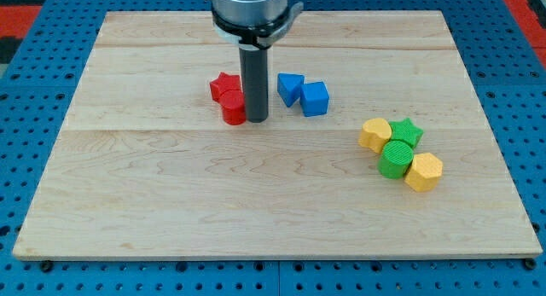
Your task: Move the blue cube below blue triangle
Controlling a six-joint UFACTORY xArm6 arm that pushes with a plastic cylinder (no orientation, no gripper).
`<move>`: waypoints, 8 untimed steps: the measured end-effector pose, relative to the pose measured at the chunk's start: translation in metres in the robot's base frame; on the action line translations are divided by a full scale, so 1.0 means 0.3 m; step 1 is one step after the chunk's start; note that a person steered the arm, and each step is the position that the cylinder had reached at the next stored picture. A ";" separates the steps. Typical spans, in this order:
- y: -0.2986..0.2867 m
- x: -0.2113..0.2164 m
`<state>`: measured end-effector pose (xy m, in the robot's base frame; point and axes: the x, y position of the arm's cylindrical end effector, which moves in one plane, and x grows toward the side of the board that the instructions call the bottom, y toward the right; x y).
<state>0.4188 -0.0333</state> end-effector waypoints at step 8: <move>0.529 -0.072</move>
<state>0.3973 0.1253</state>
